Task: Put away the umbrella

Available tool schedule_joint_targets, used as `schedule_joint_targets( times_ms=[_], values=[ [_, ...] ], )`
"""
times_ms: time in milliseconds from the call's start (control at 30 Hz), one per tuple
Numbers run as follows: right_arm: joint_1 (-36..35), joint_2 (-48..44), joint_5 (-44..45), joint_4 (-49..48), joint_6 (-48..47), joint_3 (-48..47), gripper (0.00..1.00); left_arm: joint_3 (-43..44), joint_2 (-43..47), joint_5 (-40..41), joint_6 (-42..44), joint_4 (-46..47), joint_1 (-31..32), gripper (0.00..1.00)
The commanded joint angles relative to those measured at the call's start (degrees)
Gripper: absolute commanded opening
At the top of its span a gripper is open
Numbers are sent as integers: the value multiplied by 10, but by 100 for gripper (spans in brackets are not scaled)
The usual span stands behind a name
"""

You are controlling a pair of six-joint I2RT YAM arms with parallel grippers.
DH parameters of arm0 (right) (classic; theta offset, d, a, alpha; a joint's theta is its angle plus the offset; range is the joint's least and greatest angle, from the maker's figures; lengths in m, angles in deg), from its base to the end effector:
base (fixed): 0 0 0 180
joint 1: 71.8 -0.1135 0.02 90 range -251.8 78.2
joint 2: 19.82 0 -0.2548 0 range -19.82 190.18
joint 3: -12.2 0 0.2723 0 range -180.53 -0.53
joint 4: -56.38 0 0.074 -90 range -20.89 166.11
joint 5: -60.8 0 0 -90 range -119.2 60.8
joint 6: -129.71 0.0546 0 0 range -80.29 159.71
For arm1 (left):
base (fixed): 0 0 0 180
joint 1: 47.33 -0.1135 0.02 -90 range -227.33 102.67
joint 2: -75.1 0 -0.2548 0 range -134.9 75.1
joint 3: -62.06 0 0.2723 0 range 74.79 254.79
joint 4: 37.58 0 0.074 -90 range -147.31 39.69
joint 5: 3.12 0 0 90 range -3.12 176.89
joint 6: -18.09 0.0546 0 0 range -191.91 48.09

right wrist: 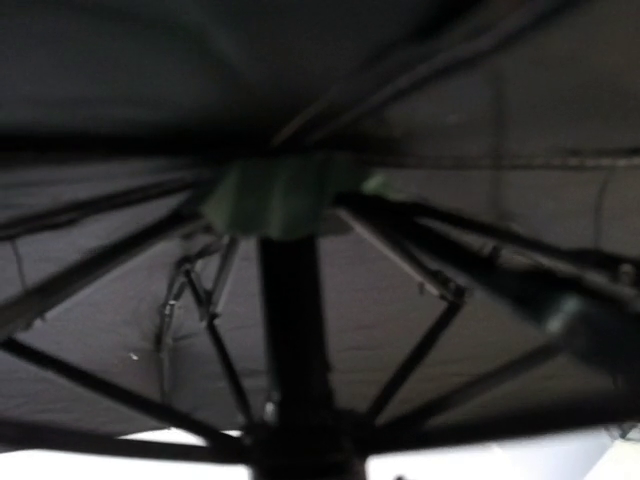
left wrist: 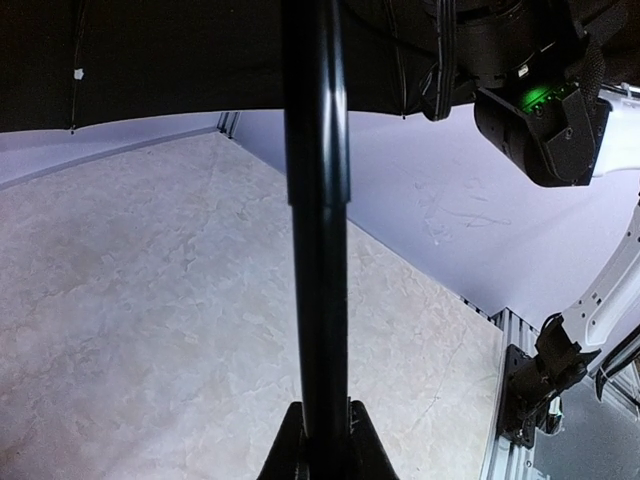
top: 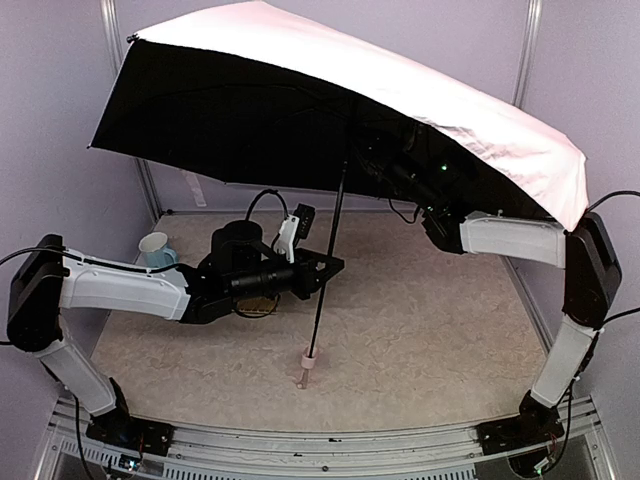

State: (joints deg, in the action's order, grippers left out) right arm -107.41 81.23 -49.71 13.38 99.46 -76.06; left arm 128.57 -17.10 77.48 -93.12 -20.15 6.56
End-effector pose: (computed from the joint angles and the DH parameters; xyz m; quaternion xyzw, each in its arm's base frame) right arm 0.3486 0.2732 0.3663 -0.0484 0.5119 0.6905 0.5088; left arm 0.2295 -0.3298 0.2317 0.2635 0.7081 -0.4466 0.4793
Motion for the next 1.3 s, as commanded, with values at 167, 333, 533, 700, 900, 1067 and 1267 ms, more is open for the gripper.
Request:
schedule_joint_targets(
  times_ms=[167,333,533,700,900,1067,1267],
  values=[
    [-3,-13,32,-5,-28,6,0,20,18,-25,32,19,5,0],
    [-2,-25,42,3,-51,13,0,19,18,-20,33,17,6,0],
    [-27,-67,132,144,-214,7,61,40,26,72,27,-36,6,0],
    [-49,-79,184,208,-285,13,57,74,25,128,55,-96,8,0],
    [-57,-66,158,227,-270,12,59,105,19,146,66,-119,10,0],
    [-60,-59,160,246,-266,1,21,113,18,152,85,-119,17,0],
    [-59,-73,162,244,-243,-3,0,93,29,122,102,-108,18,0]
  ],
)
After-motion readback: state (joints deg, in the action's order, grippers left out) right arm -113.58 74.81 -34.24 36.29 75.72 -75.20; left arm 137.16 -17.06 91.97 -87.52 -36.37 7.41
